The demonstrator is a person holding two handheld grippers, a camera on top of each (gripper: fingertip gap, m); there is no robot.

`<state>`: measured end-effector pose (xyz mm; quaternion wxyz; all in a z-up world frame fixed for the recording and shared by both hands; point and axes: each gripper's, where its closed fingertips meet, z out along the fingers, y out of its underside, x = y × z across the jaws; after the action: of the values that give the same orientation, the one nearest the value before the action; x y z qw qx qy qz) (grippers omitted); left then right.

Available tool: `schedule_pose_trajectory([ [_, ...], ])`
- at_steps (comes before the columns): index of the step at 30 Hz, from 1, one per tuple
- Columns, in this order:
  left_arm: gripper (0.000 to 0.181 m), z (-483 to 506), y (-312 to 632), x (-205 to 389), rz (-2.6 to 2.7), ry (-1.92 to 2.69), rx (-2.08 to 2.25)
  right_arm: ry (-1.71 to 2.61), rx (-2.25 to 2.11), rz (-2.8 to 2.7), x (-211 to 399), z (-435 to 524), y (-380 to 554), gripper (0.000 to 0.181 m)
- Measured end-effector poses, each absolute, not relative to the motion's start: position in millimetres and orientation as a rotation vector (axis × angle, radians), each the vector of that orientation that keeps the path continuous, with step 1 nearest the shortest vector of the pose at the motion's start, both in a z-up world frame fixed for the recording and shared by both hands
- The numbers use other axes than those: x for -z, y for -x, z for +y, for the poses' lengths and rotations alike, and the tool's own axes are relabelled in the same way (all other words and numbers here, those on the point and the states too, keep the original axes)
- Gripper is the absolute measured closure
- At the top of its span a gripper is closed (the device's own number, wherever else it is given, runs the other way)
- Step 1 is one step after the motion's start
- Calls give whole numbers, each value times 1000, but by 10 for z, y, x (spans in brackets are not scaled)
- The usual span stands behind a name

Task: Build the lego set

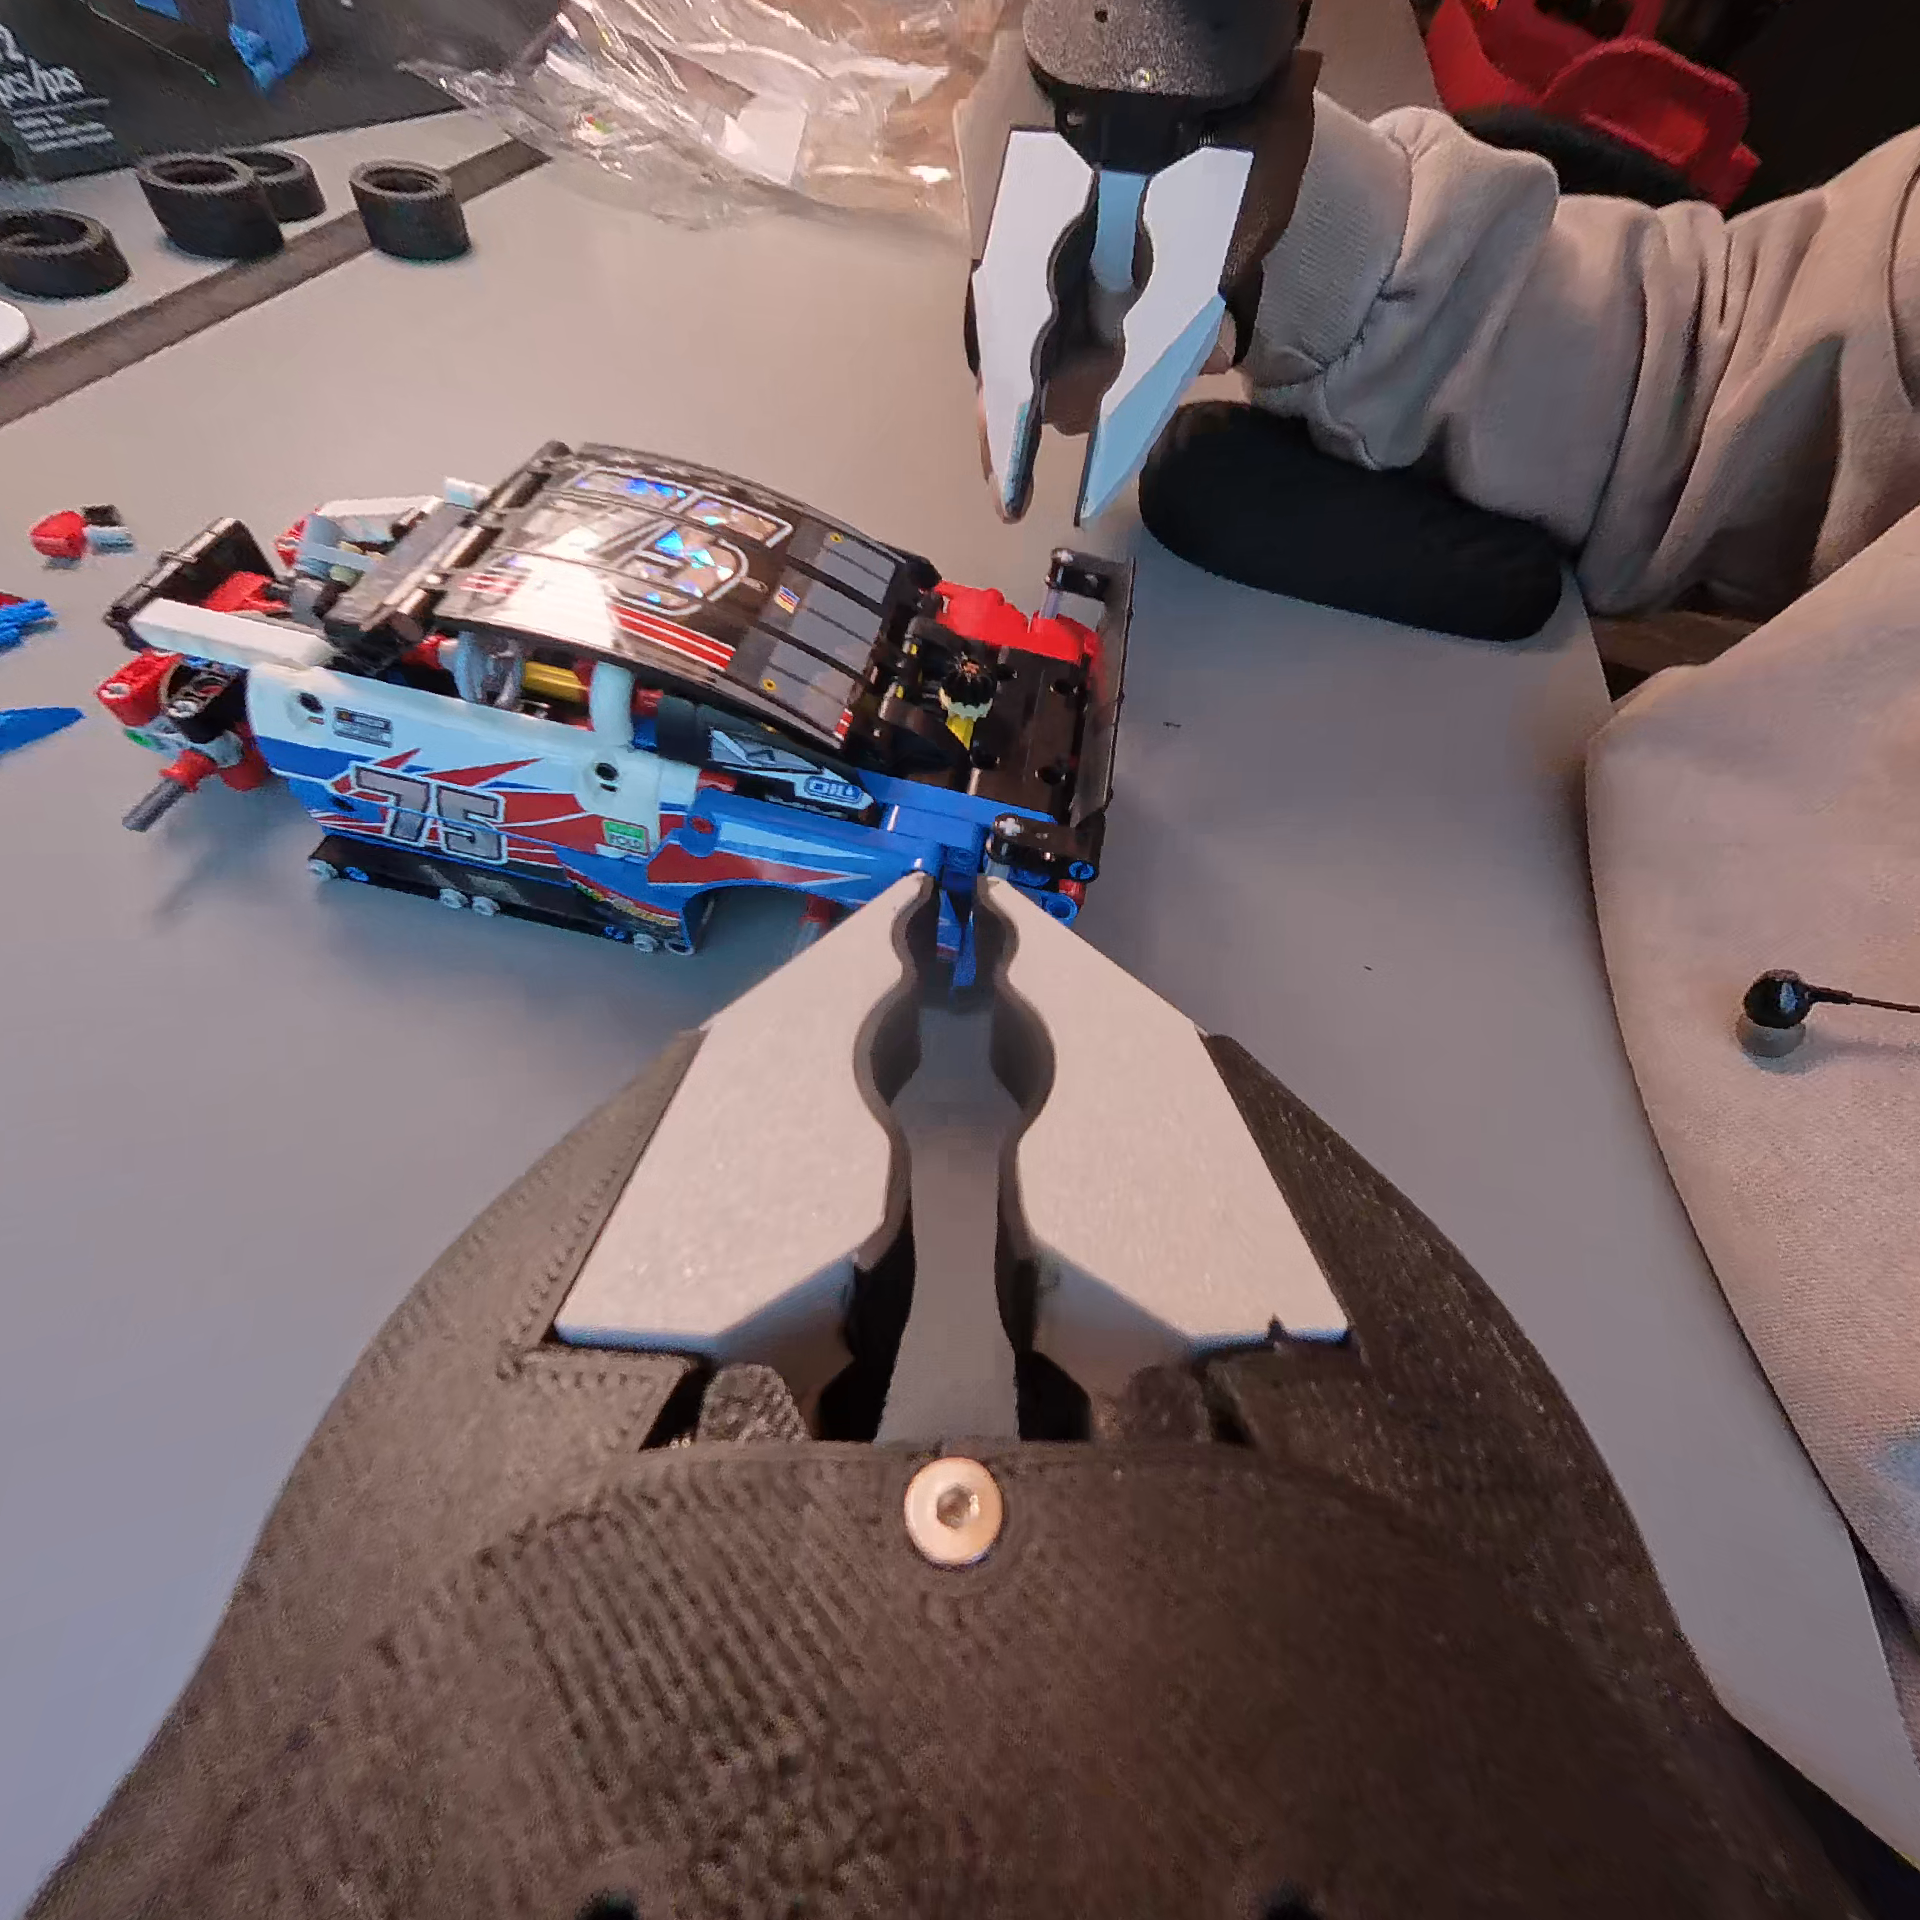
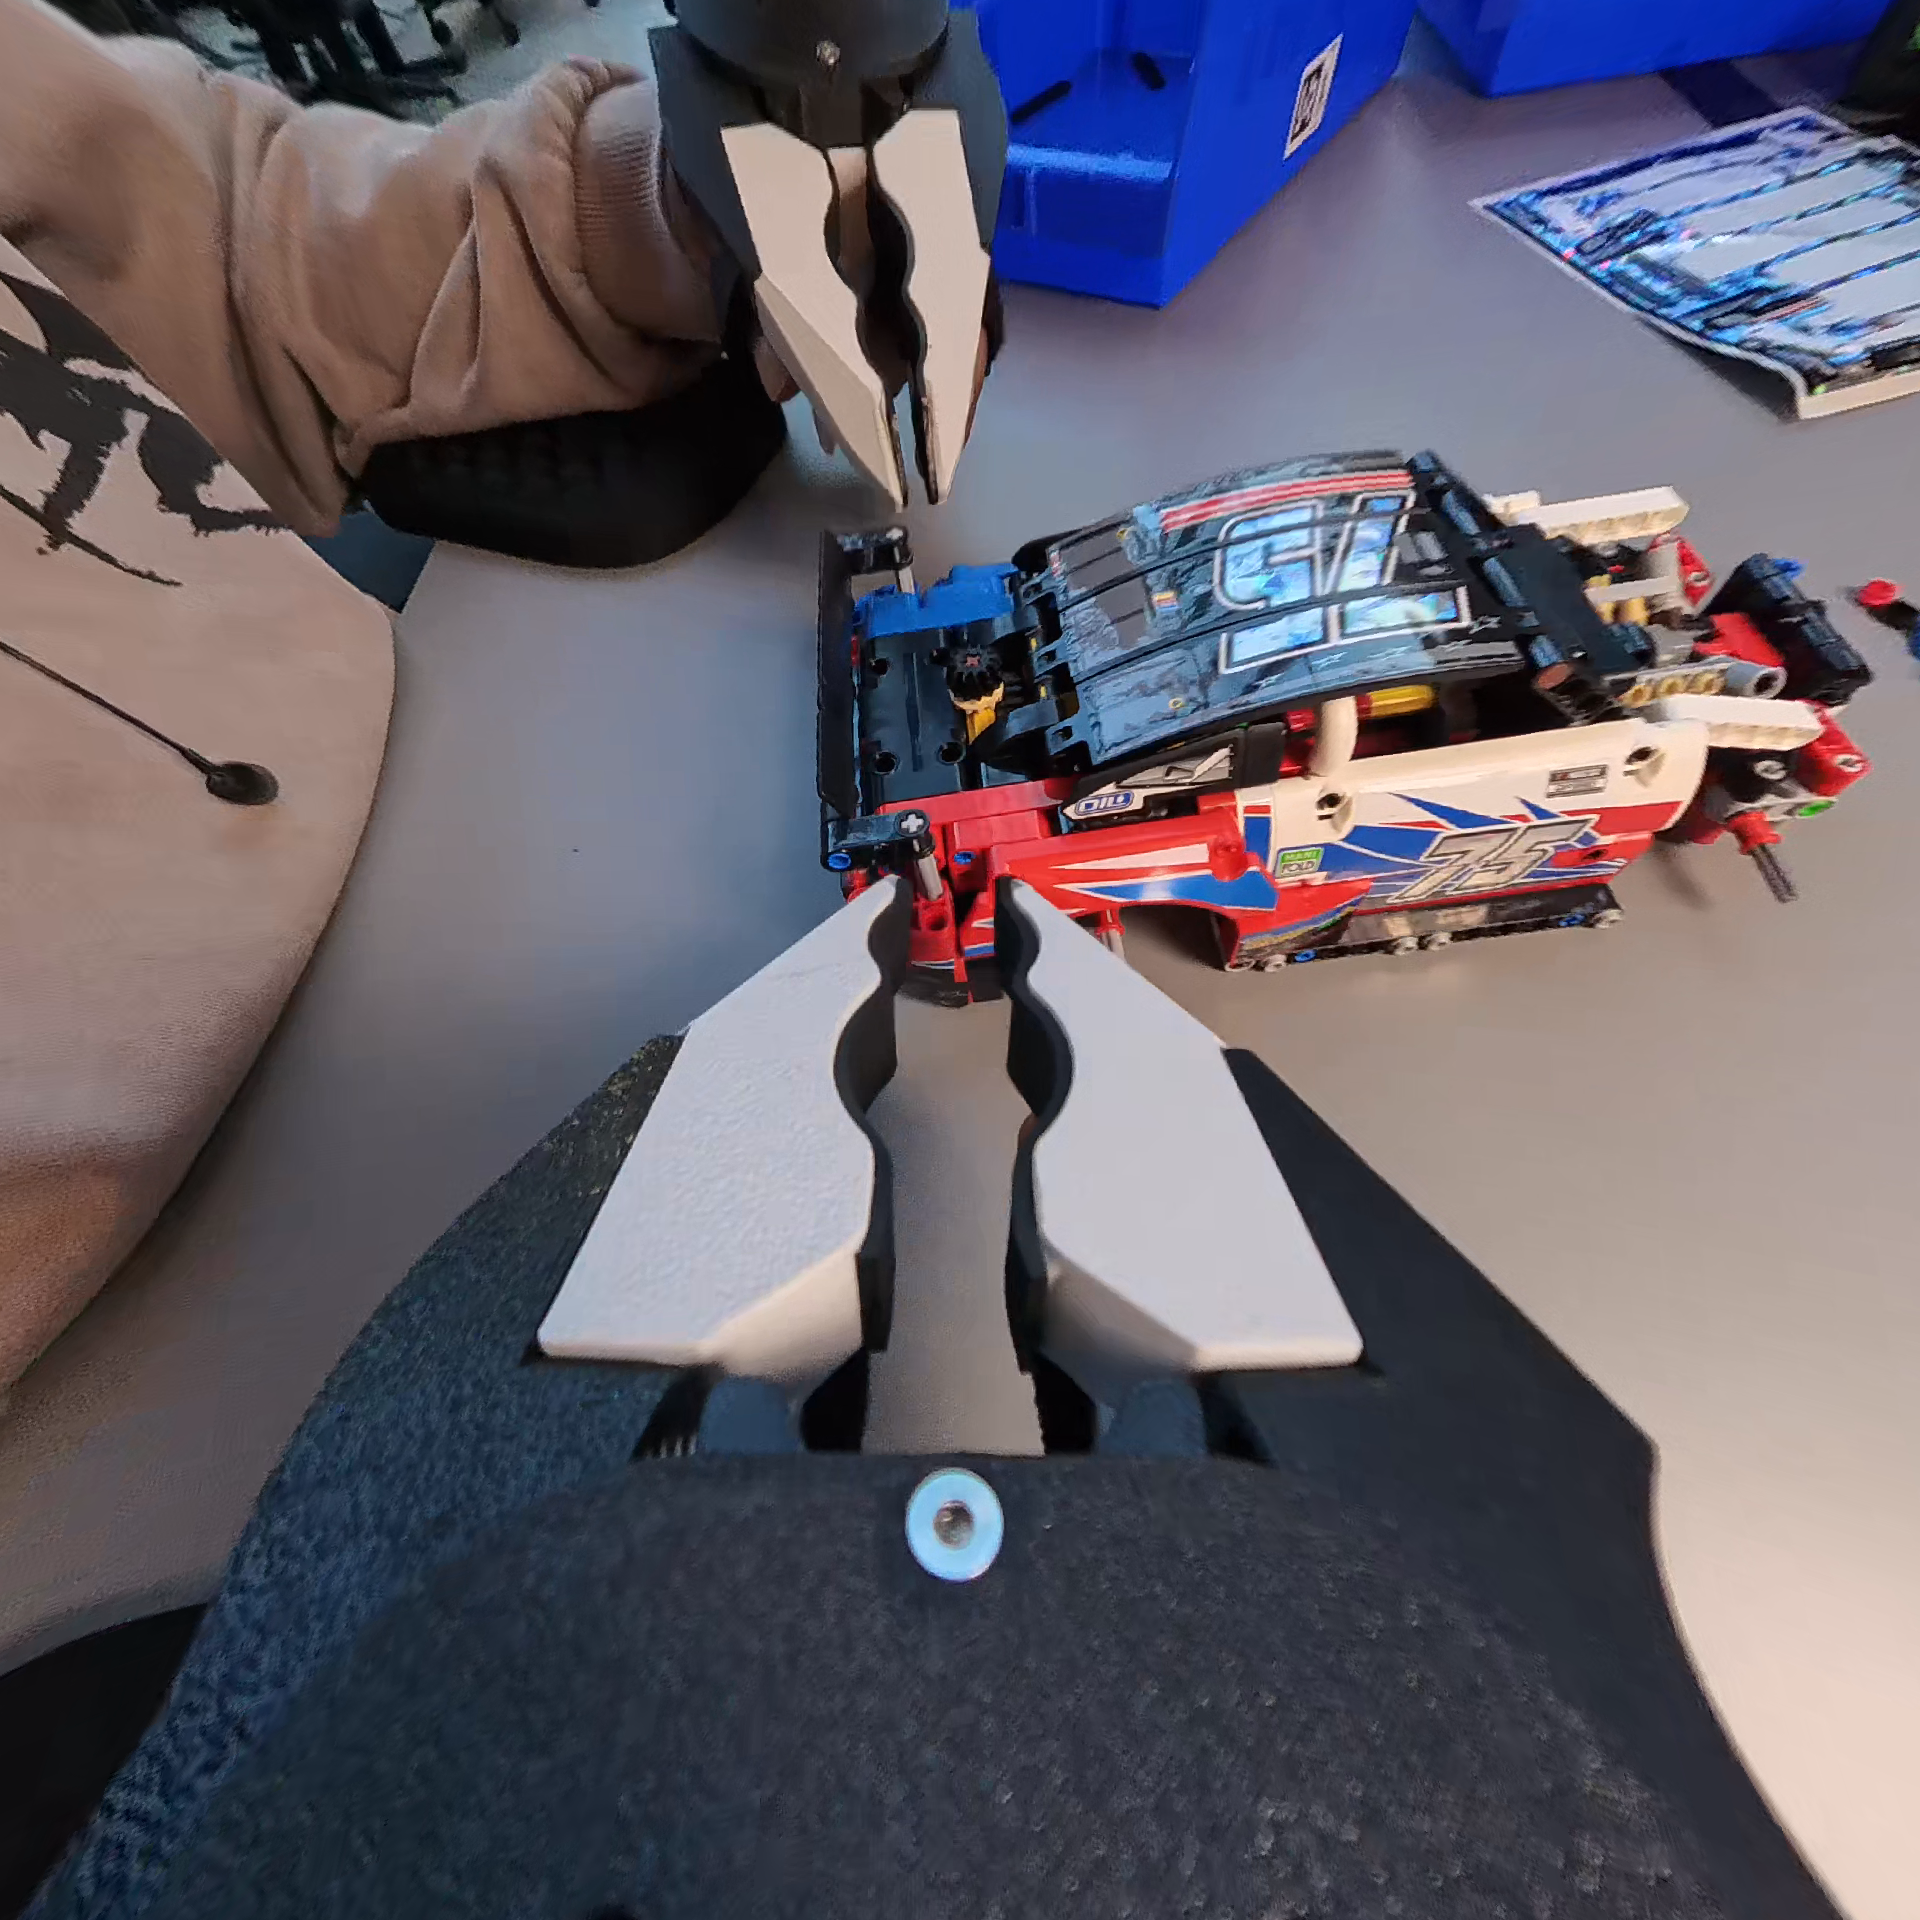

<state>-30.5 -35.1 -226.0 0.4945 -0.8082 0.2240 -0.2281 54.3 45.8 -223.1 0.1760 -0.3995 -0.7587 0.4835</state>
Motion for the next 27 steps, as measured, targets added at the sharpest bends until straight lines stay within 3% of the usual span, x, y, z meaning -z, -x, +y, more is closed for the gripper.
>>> schedule_pose_trajectory([
  [5, 174, -339, 196, 2024, 484, 1856, 645, 1082, -1389, -2105, 2041, 313, -485, 171],
  [11, 181, -269, 137, 2212, 484, 1932, 610, 1171, -1386, -2155, 2240, 261, -438, 178],
  [27, 181, -263, 152, 2270, 411, 1951, 757, 1190, -1327, -2179, 2406, 320, -431, 181],
])
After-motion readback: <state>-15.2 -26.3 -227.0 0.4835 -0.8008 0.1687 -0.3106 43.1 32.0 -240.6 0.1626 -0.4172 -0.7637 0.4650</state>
